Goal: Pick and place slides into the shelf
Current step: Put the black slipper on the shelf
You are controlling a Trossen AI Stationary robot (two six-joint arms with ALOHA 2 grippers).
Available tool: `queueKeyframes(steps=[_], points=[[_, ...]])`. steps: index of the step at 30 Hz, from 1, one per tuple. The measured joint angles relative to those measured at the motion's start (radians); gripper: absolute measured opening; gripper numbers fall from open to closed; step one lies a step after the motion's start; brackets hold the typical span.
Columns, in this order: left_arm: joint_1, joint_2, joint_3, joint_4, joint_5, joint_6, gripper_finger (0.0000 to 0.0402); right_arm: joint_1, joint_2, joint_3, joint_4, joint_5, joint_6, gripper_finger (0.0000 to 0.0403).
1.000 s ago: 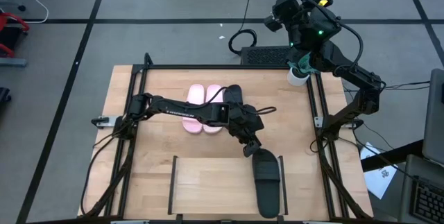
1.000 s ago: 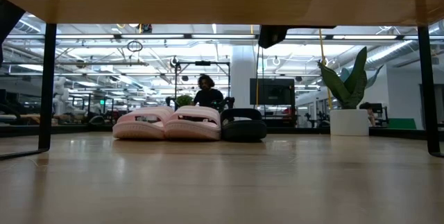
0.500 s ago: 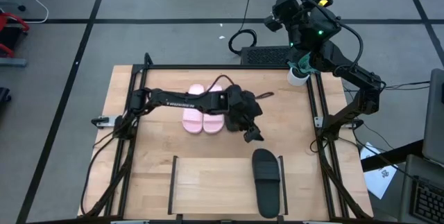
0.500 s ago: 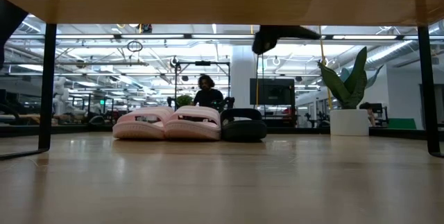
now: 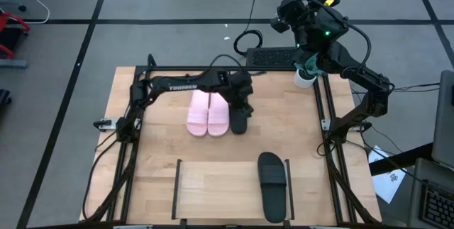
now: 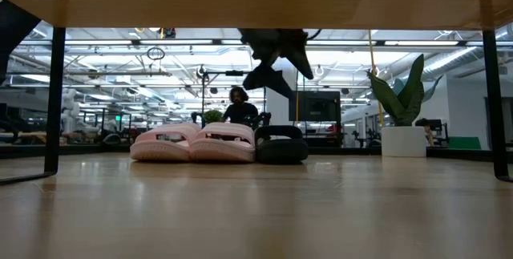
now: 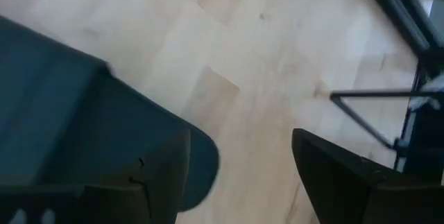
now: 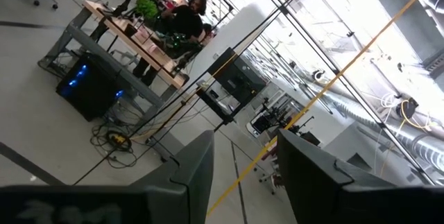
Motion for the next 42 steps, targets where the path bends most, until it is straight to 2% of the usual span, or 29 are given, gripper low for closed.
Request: queueKeyframes(steps=[5,11,19,27,38,42], points=[[0.056,-0.016,0.000,0.002,0.028,-0.010,0.0253,0.000,0.000,0.000,0.000,-0.002,0.000,0.0146],[0.116,-0.060,0.000,-0.017,0.199,-0.049,0.0253,0.000,0.000,0.000,0.000,-0.003,0.000,0.0146],[0.230,-0.139,0.001,-0.057,0.206,0.038,0.0253,0.000,0.000,0.000,0.000,-0.022,-0.019,0.0146],[0.317,-0.138,0.001,-0.115,0.378,0.018,0.0253,0.000,0.000,0.000,0.000,-0.039,-0.019,0.0146],[0.277,-0.043,0.001,0.028,0.288,-0.052,0.0253,0.000,0.000,0.000,0.000,-0.031,0.008,0.0146],[0.271,-0.013,0.000,0.032,0.239,-0.078,0.0253,0.000,0.000,0.000,0.000,-0.027,0.007,0.0146]])
